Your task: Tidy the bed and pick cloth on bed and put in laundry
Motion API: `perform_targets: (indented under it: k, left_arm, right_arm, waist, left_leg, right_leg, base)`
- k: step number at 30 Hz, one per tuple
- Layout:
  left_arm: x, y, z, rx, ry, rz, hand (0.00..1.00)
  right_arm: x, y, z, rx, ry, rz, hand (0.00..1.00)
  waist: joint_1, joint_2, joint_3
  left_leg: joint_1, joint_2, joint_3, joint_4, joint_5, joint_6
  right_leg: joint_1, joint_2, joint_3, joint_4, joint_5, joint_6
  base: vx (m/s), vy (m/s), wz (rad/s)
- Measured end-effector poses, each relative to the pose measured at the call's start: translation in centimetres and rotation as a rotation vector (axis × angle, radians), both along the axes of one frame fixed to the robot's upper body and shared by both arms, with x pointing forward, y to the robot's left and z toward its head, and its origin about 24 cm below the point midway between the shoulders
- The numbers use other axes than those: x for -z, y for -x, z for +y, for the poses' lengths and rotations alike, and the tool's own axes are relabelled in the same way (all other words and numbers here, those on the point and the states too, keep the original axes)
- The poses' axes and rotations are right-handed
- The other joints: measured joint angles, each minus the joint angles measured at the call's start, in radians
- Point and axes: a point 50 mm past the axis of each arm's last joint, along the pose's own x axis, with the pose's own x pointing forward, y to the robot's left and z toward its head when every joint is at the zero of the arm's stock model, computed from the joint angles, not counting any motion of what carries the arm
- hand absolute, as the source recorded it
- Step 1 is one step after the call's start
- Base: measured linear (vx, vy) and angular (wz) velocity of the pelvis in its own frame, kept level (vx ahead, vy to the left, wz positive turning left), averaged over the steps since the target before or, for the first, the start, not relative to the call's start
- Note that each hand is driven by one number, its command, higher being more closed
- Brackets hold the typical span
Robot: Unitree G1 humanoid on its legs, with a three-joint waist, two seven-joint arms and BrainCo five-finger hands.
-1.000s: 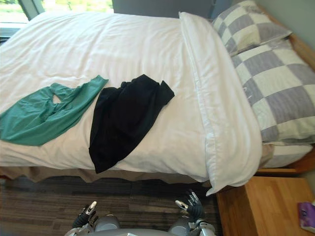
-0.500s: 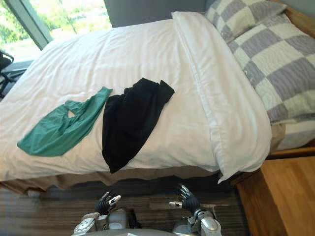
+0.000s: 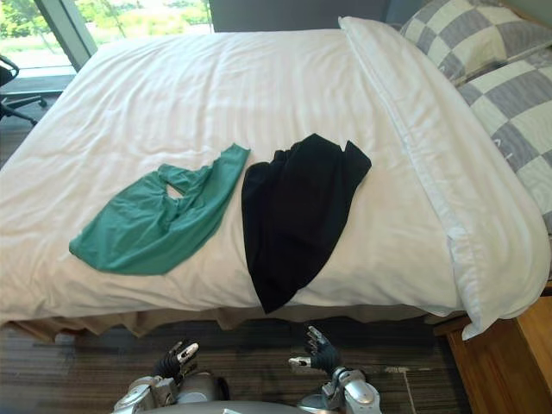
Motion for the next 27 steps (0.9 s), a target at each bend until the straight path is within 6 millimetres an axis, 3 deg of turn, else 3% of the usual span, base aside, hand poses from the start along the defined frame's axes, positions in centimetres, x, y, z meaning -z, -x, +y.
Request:
perform_targets:
  k: [1, 4, 5, 7, 12, 19, 23, 25, 27]
  left_arm:
    - [0.1, 0.4, 0.3, -0.016, -0.015, 0.021, 0.00]
    - [0.3, 0.8, 0.4, -0.053, -0.026, 0.049, 0.00]
    - [0.3, 0.9, 0.4, -0.066, -0.031, 0.055, 0.00]
    - [0.5, 1.1, -0.1, -0.124, -0.034, 0.074, 0.00]
    - [0.6, 1.6, -0.2, -0.237, -0.016, 0.077, 0.00]
    - [0.9, 4.1, 1.0, -0.498, -0.001, 0.118, 0.00]
    - [1.1, 6.9, 2.4, -0.785, -0.026, 0.168, 0.00]
    - [0.8, 7.0, 3.4, -0.902, -0.028, 0.132, 0.00]
    - [0.0, 6.7, 5.3, -1.039, -0.046, 0.039, 0.00]
  right_arm:
    - [-0.2, 0.0, 0.4, -0.042, 0.006, -0.027, 0.00]
    - [-0.6, -0.1, 1.1, -0.104, 0.011, -0.092, 0.00]
    - [-0.6, 0.0, 1.1, -0.114, 0.013, -0.091, 0.00]
    - [-0.6, 0.0, 1.3, -0.122, 0.006, -0.090, 0.00]
    - [-0.1, 0.3, 1.3, -0.093, 0.021, -0.034, 0.00]
    - [1.3, 1.3, -1.4, 0.243, 0.036, 0.149, 0.00]
    - [1.6, 3.7, -5.0, 0.593, 0.020, 0.201, 0.00]
    - [1.2, 4.8, -7.3, 0.745, 0.028, 0.180, 0.00]
    - [-0.2, 5.5, -11.1, 0.933, 0.046, 0.079, 0.00]
  waist:
    - [-0.001, -0.006, -0.004]
    - [-0.008, -0.015, -0.010]
    - [-0.005, -0.025, -0.014]
    - [-0.003, -0.012, -0.009]
    - [0.005, -0.014, -0.011]
    - [0.022, -0.021, -0.011]
    - [0.026, -0.028, -0.021]
    - [0.027, -0.027, -0.024]
    - [0.028, -0.018, -0.030]
  left_leg:
    - [0.037, -0.007, 0.008, -0.084, 0.039, 0.004]
    - [0.079, -0.041, 0.005, -0.241, 0.128, 0.005]
    - [0.082, -0.056, 0.005, -0.252, 0.132, 0.003]
    - [0.097, -0.066, -0.011, -0.286, 0.160, 0.001]
    - [0.151, -0.067, -0.051, -0.344, 0.200, 0.000]
    - [0.182, -0.079, -0.060, -0.397, 0.224, -0.001]
    - [0.218, -0.090, -0.051, -0.458, 0.260, -0.002]
    - [0.217, -0.090, -0.047, -0.476, 0.269, 0.000]
    - [0.214, -0.090, -0.035, -0.478, 0.260, 0.000]
  right_leg:
    - [-0.016, 0.086, 0.015, 0.029, -0.094, 0.021]
    - [-0.001, 0.261, 0.041, -0.062, -0.212, 0.044]
    - [0.019, 0.261, 0.033, -0.105, -0.209, 0.048]
    - [0.060, 0.269, 0.033, -0.171, -0.201, 0.049]
    - [0.130, 0.282, -0.007, -0.194, -0.201, 0.047]
    - [0.151, 0.278, -0.003, -0.215, -0.186, 0.048]
    - [0.160, 0.272, 0.000, -0.226, -0.182, 0.055]
    - [0.153, 0.271, 0.000, -0.227, -0.183, 0.055]
    - [0.151, 0.271, 0.003, -0.233, -0.184, 0.055]
  base:
    - [0.12, 0.111, -0.10]
    - [0.11, 0.046, 0.09]
    - [0.07, 0.027, 0.08]
    - [0.07, -0.003, 0.18]
    - [0.05, -0.059, 0.33]
    - [-0.05, 0.023, 0.04]
    - [-0.12, 0.021, 0.01]
    - [-0.15, 0.010, -0.03]
    - [-0.08, 0.020, -0.12]
